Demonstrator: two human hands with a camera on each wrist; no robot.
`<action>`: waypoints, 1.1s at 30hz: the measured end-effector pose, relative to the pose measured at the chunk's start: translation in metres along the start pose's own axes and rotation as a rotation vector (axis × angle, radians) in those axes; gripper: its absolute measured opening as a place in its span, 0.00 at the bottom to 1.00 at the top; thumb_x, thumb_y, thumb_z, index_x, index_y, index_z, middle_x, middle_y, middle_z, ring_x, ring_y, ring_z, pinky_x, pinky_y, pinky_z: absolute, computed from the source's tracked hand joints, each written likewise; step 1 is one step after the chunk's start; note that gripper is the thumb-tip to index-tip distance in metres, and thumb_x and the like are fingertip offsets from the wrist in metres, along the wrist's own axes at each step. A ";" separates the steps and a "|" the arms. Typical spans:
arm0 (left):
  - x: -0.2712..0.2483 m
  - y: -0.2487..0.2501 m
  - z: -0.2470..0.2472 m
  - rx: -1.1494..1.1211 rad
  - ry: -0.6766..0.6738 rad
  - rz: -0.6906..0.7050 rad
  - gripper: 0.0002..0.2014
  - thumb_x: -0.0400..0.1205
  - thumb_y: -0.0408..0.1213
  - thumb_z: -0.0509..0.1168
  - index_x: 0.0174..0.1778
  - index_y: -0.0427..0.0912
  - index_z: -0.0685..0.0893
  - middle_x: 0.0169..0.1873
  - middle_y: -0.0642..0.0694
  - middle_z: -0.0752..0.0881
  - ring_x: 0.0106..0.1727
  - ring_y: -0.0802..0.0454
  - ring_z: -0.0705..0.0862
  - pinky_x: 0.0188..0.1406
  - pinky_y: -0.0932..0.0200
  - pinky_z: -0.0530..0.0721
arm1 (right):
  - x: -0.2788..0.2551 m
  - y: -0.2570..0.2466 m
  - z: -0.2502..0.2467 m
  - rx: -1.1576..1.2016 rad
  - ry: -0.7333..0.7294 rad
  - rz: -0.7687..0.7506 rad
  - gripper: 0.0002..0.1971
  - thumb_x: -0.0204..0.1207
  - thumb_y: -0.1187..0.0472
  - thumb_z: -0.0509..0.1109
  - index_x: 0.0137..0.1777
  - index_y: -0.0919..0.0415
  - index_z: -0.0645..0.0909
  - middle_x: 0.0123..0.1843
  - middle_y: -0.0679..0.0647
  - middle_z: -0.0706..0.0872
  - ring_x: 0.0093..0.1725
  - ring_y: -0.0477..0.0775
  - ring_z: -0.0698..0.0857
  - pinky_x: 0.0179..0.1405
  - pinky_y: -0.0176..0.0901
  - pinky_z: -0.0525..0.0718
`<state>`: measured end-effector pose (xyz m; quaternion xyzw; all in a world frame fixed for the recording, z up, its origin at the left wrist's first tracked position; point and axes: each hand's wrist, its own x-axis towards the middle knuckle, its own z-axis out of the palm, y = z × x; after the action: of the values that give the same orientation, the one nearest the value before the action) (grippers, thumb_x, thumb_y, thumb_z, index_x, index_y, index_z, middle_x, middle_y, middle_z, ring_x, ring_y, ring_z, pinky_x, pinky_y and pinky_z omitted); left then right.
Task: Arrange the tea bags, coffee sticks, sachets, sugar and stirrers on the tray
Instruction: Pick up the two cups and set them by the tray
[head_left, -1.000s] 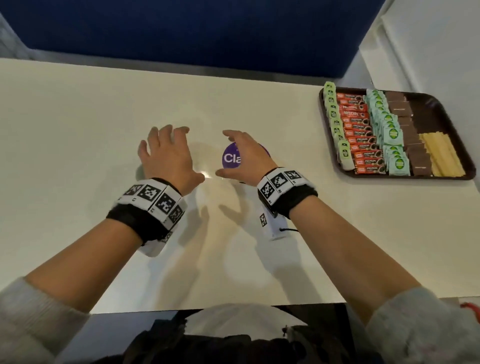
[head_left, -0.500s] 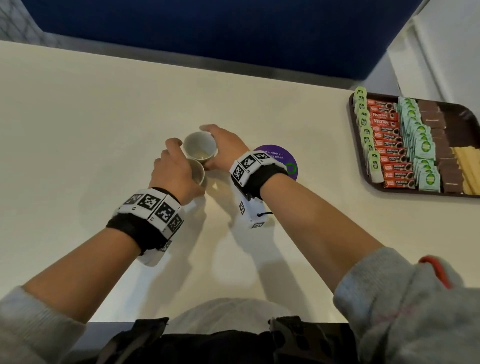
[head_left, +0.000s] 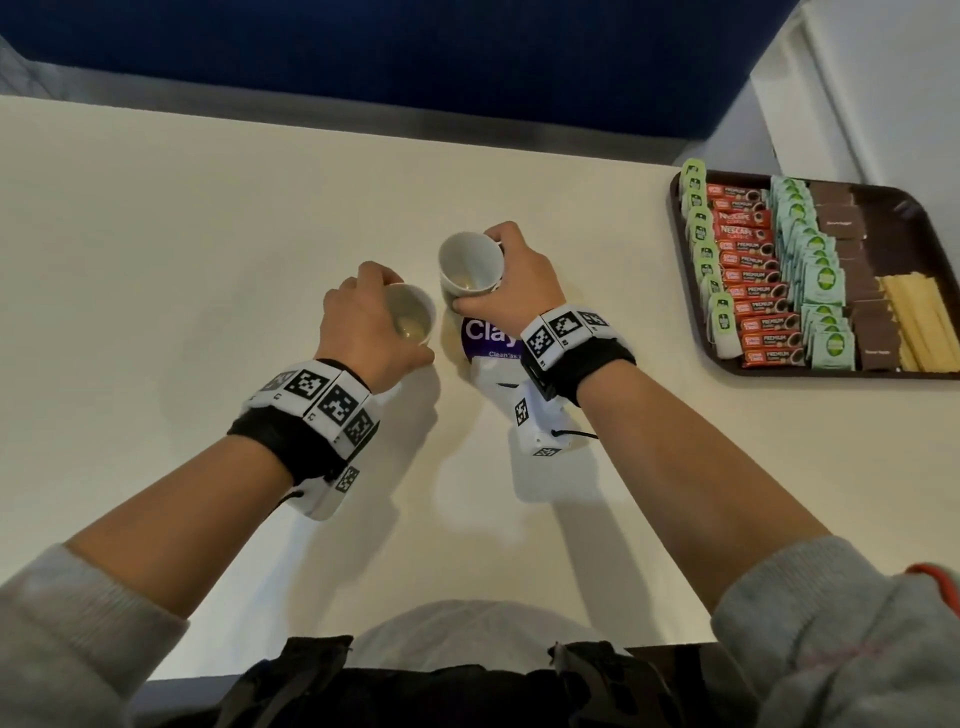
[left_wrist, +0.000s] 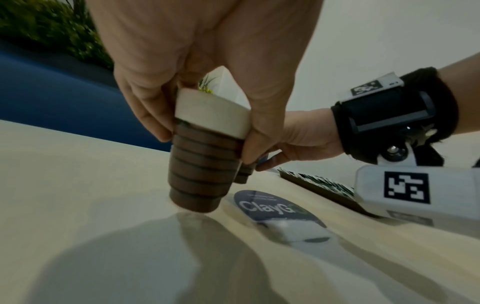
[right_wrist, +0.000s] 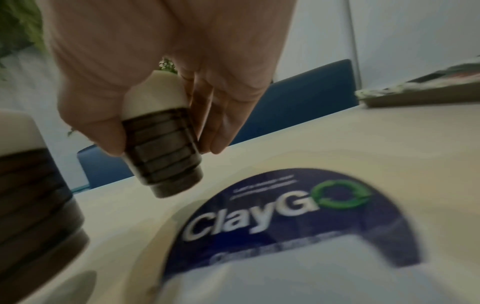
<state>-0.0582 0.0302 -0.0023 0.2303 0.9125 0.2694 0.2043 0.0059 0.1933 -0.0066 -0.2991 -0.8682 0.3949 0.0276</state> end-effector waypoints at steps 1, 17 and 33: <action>0.002 0.008 0.005 -0.020 -0.002 0.019 0.37 0.63 0.40 0.81 0.66 0.41 0.72 0.57 0.41 0.79 0.61 0.41 0.75 0.50 0.54 0.74 | -0.002 0.009 -0.009 0.008 0.025 0.030 0.34 0.61 0.53 0.82 0.64 0.55 0.69 0.52 0.51 0.81 0.49 0.54 0.81 0.45 0.42 0.78; 0.048 0.182 0.123 -0.124 -0.104 0.119 0.36 0.65 0.38 0.81 0.66 0.40 0.72 0.59 0.41 0.82 0.60 0.42 0.81 0.52 0.57 0.76 | -0.028 0.159 -0.136 0.011 0.217 0.201 0.35 0.59 0.53 0.83 0.64 0.56 0.70 0.54 0.53 0.83 0.52 0.56 0.83 0.48 0.45 0.81; 0.102 0.241 0.154 -0.066 -0.047 0.100 0.39 0.65 0.43 0.82 0.70 0.44 0.72 0.63 0.41 0.81 0.64 0.41 0.79 0.59 0.51 0.78 | -0.018 0.193 -0.153 -0.017 0.076 0.099 0.36 0.58 0.52 0.84 0.64 0.57 0.70 0.57 0.54 0.83 0.53 0.54 0.82 0.47 0.41 0.78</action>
<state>0.0104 0.3263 -0.0055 0.2752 0.8853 0.3039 0.2196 0.1604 0.3839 -0.0334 -0.3566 -0.8540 0.3768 0.0384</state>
